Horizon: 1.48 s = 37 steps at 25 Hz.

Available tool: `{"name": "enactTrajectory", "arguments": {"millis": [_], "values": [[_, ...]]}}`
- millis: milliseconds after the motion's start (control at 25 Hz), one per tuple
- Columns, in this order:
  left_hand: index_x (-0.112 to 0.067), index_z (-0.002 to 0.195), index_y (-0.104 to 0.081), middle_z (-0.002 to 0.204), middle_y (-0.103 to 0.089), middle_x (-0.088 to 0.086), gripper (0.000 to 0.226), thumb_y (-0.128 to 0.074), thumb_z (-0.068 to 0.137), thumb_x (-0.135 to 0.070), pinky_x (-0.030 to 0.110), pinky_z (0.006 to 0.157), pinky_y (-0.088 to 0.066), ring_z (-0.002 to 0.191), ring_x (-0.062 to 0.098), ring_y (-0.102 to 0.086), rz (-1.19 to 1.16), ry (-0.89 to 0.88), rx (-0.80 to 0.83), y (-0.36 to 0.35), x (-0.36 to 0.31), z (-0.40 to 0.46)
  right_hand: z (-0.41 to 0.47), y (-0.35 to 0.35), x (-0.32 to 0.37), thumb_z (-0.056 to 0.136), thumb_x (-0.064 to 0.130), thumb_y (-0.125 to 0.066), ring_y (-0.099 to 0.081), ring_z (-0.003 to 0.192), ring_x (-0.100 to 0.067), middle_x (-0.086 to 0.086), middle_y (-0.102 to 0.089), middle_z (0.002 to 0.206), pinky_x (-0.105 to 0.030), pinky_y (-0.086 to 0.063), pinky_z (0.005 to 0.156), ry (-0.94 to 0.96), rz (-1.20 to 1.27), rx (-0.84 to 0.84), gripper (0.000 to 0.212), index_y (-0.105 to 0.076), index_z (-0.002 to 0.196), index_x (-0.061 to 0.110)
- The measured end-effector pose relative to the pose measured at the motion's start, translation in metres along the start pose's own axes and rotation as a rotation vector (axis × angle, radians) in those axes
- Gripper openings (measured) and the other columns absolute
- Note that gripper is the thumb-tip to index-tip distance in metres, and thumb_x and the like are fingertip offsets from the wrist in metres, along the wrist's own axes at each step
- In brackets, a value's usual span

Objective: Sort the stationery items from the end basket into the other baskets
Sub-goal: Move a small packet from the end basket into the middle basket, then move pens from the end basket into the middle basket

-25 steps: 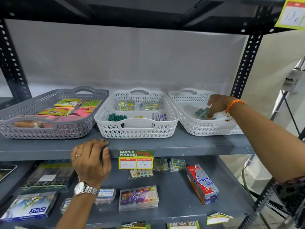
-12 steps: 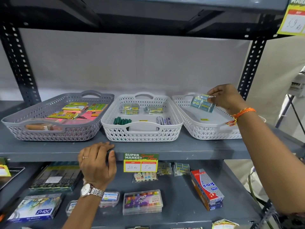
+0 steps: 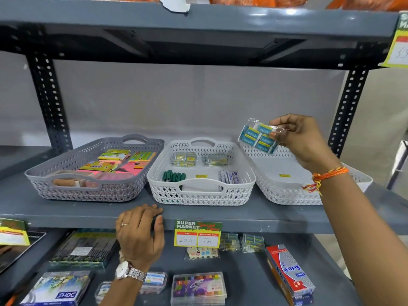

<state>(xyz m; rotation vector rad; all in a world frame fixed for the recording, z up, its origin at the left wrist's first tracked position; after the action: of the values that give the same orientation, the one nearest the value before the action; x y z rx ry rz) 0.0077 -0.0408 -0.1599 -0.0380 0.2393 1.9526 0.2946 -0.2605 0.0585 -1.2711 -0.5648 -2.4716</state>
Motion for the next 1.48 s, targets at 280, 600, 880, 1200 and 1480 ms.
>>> {"name": "enactTrajectory", "arguments": {"millis": [280, 600, 880, 1200, 1480], "values": [[-0.016, 0.085, -0.071, 0.090, -0.074, 0.002, 0.032, -0.046, 0.098, -0.032, 0.039, 0.080, -0.038, 0.087, 0.021, -0.061, 0.018, -0.028, -0.005, -0.001, 0.003, 0.000, 0.038, -0.056, 0.003, 0.086, -0.012, -0.060, -0.062, 0.089, -0.028, -0.017, -0.063, 0.094, -0.047, -0.053, 0.086, -0.112, -0.088, 0.173, 0.021, -0.066, 0.096, 0.005], [-0.018, 0.087, -0.070, 0.090, -0.074, 0.001, 0.031, -0.046, 0.098, -0.033, 0.040, 0.079, -0.040, 0.082, 0.024, -0.068, 0.018, -0.053, -0.006, -0.004, 0.008, -0.001, 0.109, -0.143, -0.037, 0.082, 0.005, -0.065, -0.056, 0.084, -0.020, -0.016, -0.071, 0.112, -0.034, -0.056, 0.084, -0.245, -0.578, 0.319, 0.038, -0.069, 0.119, -0.001], [-0.017, 0.085, -0.072, 0.090, -0.074, 0.000, 0.035, -0.044, 0.098, -0.034, 0.037, 0.081, -0.038, 0.083, 0.022, -0.069, 0.024, -0.053, 0.001, -0.002, 0.007, -0.002, 0.139, -0.164, -0.080, 0.080, 0.007, -0.068, -0.057, 0.079, -0.025, -0.025, -0.069, 0.120, -0.049, -0.054, 0.095, -0.259, -0.754, 0.361, 0.038, -0.069, 0.116, -0.008], [-0.019, 0.088, -0.068, 0.090, -0.076, 0.000, 0.031, -0.043, 0.099, -0.035, 0.036, 0.081, -0.039, 0.089, 0.018, -0.065, 0.005, -0.086, -0.039, -0.006, 0.009, -0.003, 0.138, -0.168, -0.089, 0.082, 0.002, -0.062, -0.070, 0.100, -0.039, -0.025, -0.072, 0.111, -0.046, -0.056, 0.092, -0.290, -0.746, 0.447, 0.032, -0.070, 0.111, -0.008], [-0.014, 0.081, -0.073, 0.089, -0.076, 0.002, 0.036, -0.046, 0.096, -0.032, 0.038, 0.081, -0.041, 0.085, 0.022, -0.069, 0.022, -0.090, -0.036, -0.005, 0.011, -0.004, 0.120, -0.125, -0.037, 0.086, -0.004, -0.057, -0.067, 0.088, -0.029, -0.018, -0.071, 0.098, -0.044, -0.057, 0.091, -0.192, -0.645, 0.364, 0.024, -0.072, 0.104, 0.000]]}}
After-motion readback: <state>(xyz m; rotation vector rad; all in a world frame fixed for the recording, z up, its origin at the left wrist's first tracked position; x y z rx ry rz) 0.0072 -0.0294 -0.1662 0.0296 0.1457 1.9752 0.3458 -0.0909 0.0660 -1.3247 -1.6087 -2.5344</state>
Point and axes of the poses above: each hand's wrist, its own z-axis towards the middle knuckle, its own y-axis out of the back of the hand, x = y × z, the point moved 2 cm from there along z, towards the middle knuckle
